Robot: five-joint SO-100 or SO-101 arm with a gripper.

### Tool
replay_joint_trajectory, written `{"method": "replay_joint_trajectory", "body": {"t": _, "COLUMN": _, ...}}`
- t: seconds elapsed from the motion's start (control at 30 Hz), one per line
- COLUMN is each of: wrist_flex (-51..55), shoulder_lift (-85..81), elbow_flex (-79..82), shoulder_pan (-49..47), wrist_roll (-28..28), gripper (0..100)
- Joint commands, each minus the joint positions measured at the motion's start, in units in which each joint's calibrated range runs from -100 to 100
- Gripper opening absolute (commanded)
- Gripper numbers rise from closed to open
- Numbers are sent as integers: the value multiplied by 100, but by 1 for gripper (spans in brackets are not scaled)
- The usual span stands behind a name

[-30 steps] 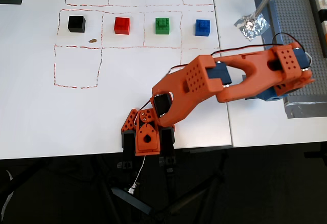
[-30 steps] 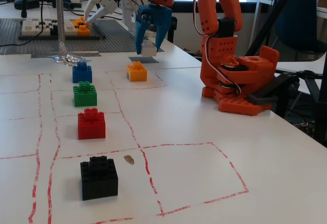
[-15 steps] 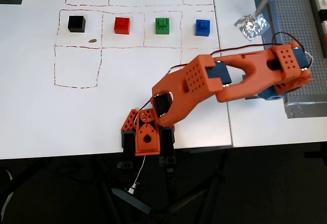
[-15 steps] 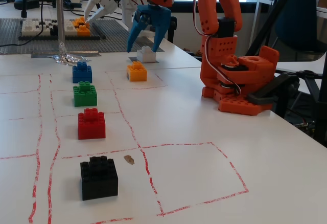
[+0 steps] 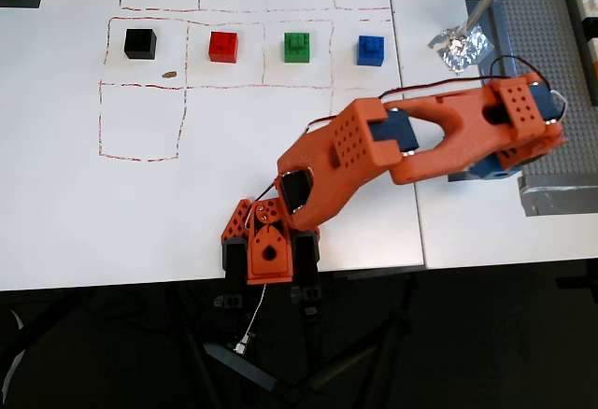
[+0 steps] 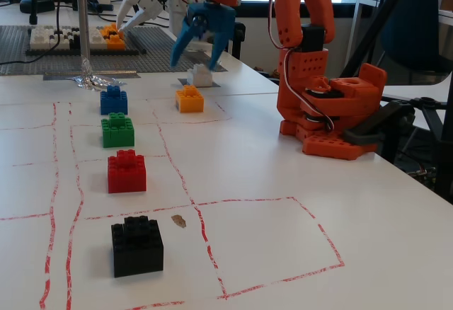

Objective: Grab the block and put it in the grey marker

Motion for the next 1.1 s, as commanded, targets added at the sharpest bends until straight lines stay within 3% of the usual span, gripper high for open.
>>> {"method": "replay_joint_trajectory", "body": {"t": 0.0, "wrist_flex": -4, "shoulder_lift": -1331, "elbow_flex": -256, "shoulder_pan": -87, "wrist_roll": 249, "gripper": 24}}
{"method": "replay_joint_trajectory", "body": {"t": 0.17, "wrist_flex": -4, "shoulder_lift": -1917, "elbow_flex": -320, "shoulder_pan": -34, "wrist_roll": 479, "gripper": 15}}
{"method": "replay_joint_trajectory", "body": {"t": 0.3, "wrist_flex": 78, "shoulder_lift": -2503, "elbow_flex": -12, "shoulder_pan": -149, "wrist_roll": 615, "gripper": 0}}
{"method": "replay_joint_trajectory", "body": {"t": 0.63, "wrist_flex": 119, "shoulder_lift": -5639, "elbow_flex": 3388, "shoulder_pan": -970, "wrist_roll": 737, "gripper": 0}}
{"method": "replay_joint_trajectory", "body": {"t": 0.77, "wrist_flex": 249, "shoulder_lift": -6475, "elbow_flex": 4286, "shoulder_pan": -1852, "wrist_roll": 205, "gripper": 0}}
{"method": "replay_joint_trajectory", "body": {"t": 1.07, "wrist_flex": 290, "shoulder_lift": -7578, "elbow_flex": 5319, "shoulder_pan": -4772, "wrist_roll": -1748, "gripper": 0}}
